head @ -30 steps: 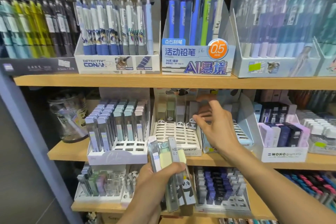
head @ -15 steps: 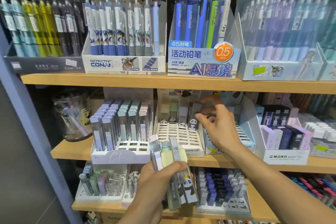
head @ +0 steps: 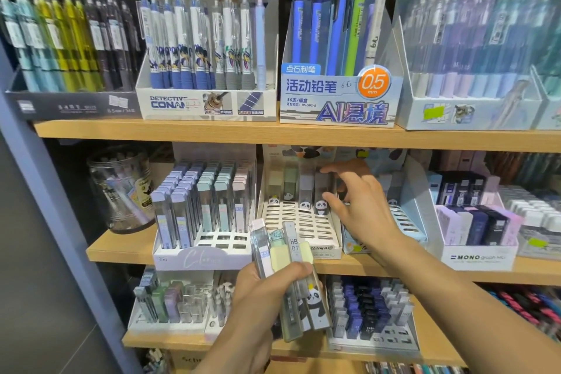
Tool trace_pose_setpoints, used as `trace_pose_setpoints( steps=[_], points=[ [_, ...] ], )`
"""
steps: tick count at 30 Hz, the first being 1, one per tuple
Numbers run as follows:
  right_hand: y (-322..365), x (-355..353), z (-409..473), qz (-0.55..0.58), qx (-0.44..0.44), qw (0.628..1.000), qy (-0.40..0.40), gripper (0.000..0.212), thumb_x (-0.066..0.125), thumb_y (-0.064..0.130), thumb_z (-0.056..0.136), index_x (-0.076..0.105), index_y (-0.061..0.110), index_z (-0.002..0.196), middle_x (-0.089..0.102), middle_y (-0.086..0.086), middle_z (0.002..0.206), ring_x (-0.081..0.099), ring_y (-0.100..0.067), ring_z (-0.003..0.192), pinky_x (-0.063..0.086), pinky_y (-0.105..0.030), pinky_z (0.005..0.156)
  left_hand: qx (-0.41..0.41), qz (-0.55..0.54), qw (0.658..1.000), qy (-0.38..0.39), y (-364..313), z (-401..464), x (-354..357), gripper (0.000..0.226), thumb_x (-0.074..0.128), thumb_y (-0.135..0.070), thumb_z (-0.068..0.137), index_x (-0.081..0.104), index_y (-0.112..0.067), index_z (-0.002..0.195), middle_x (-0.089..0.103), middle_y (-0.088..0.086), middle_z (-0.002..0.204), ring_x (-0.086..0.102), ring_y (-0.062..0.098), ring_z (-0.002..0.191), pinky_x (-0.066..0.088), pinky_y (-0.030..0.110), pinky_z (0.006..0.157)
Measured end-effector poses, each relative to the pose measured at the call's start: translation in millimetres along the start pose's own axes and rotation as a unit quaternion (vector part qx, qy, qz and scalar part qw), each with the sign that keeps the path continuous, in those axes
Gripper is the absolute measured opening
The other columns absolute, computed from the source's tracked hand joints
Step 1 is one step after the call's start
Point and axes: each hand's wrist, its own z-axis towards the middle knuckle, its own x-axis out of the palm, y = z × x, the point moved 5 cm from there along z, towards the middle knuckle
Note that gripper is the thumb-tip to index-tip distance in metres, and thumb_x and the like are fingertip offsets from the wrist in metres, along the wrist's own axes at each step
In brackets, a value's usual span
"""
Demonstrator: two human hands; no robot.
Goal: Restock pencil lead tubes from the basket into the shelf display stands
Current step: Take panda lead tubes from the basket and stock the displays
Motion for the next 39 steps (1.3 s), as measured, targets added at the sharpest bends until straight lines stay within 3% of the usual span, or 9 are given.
trace_pose_setpoints(
  steps=[5, 8, 11, 14, 16, 21, 25, 33, 39],
  points=[
    [-1, -5, -8, -0.004, 0.001, 1.000, 0.004, 0.037, 0.069, 0.031, 0.095, 0.062, 0.026, 0.131, 0.054, 0.000, 0.094, 0.052, -0.018, 0.088, 0.035, -0.031, 0.070, 0.004, 0.001, 1.000, 0.006, -4, -3, 1, 0.040, 0.087, -0.017, 0.074, 0.075, -0.018, 0.113, 0.081, 0.005, 0.097, 0.077, 0.026, 0.094, 0.057, 0.036, 0.074],
    [17, -26, -35, 0.146, 0.006, 0.989, -0.032, 0.027, 0.074, 0.031, 0.091, 0.066, 0.031, 0.117, 0.059, 0.006, 0.094, 0.058, -0.007, 0.081, 0.048, -0.019, 0.069, 0.007, 0.001, 1.000, 0.008, -8, -5, 2, 0.032, 0.086, -0.017, 0.076, 0.077, -0.019, 0.107, 0.081, 0.006, 0.095, 0.077, 0.026, 0.092, 0.057, 0.036, 0.073],
    [33, -15, -75, 0.348, 0.122, 0.923, 0.112, 0.024, 0.081, 0.029, 0.085, 0.071, 0.032, 0.106, 0.070, 0.002, 0.081, 0.066, -0.010, 0.073, 0.056, -0.025, 0.068, 0.012, 0.004, 1.000, 0.010, -8, -5, 3, 0.025, 0.086, -0.018, 0.077, 0.080, -0.021, 0.101, 0.081, 0.004, 0.092, 0.077, 0.022, 0.086, 0.058, 0.034, 0.070],
    [33, 0, -96, 0.434, 0.197, 0.865, 0.157, 0.026, 0.084, 0.015, 0.081, 0.073, 0.019, 0.105, 0.073, -0.008, 0.079, 0.068, -0.021, 0.068, 0.059, -0.031, 0.065, 0.017, 0.016, 1.000, 0.011, -6, -7, 8, 0.040, 0.089, -0.025, 0.073, 0.076, -0.022, 0.111, 0.081, -0.001, 0.097, 0.076, 0.017, 0.095, 0.056, 0.039, 0.084],
    [31, 0, -98, 0.455, 0.219, 0.848, 0.160, 0.026, 0.083, 0.011, 0.081, 0.073, 0.013, 0.105, 0.074, -0.012, 0.081, 0.071, -0.024, 0.070, 0.059, -0.032, 0.067, 0.016, 0.019, 1.000, 0.012, -5, -8, 10, 0.044, 0.090, -0.025, 0.071, 0.076, -0.022, 0.113, 0.081, 0.001, 0.100, 0.076, 0.021, 0.100, 0.056, 0.048, 0.095],
    [29, -7, -101, 0.457, 0.221, 0.843, 0.180, 0.027, 0.082, 0.012, 0.084, 0.072, 0.018, 0.108, 0.074, -0.009, 0.084, 0.073, -0.022, 0.078, 0.059, -0.029, 0.068, 0.015, 0.023, 0.999, 0.022, -6, -9, 15, 0.026, 0.089, -0.018, 0.073, 0.082, -0.024, 0.097, 0.081, 0.007, 0.098, 0.078, 0.026, 0.094, 0.055, 0.055, 0.100],
    [25, -11, -103, 0.486, 0.244, 0.823, 0.168, 0.023, 0.078, 0.003, 0.085, 0.073, 0.011, 0.106, 0.074, -0.012, 0.083, 0.073, -0.022, 0.076, 0.059, -0.028, 0.068, 0.010, 0.024, 1.000, 0.015, -2, -10, 16, 0.023, 0.086, -0.016, 0.076, 0.082, -0.032, 0.093, 0.081, 0.007, 0.097, 0.077, 0.028, 0.094, 0.058, 0.053, 0.096],
    [16, -24, -100, 0.529, 0.237, 0.810, 0.083, 0.032, 0.073, -0.002, 0.088, 0.071, 0.016, 0.114, 0.071, -0.011, 0.081, 0.072, -0.020, 0.072, 0.058, -0.023, 0.069, -0.011, 0.039, 0.999, 0.009, 2, -10, 13, 0.037, 0.091, -0.022, 0.071, 0.078, -0.017, 0.106, 0.080, 0.011, 0.096, 0.076, 0.032, 0.091, 0.063, 0.048, 0.080],
    [16, -20, -103, 0.520, 0.226, 0.820, 0.079, 0.033, 0.076, -0.001, 0.085, 0.072, 0.017, 0.112, 0.073, -0.012, 0.083, 0.074, -0.025, 0.079, 0.060, -0.028, 0.073, 0.000, 0.033, 0.999, 0.012, -2, -13, 12, 0.029, 0.086, -0.014, 0.077, 0.079, -0.016, 0.105, 0.080, 0.012, 0.097, 0.078, 0.033, 0.091, 0.062, 0.056, 0.086]
  ],
)
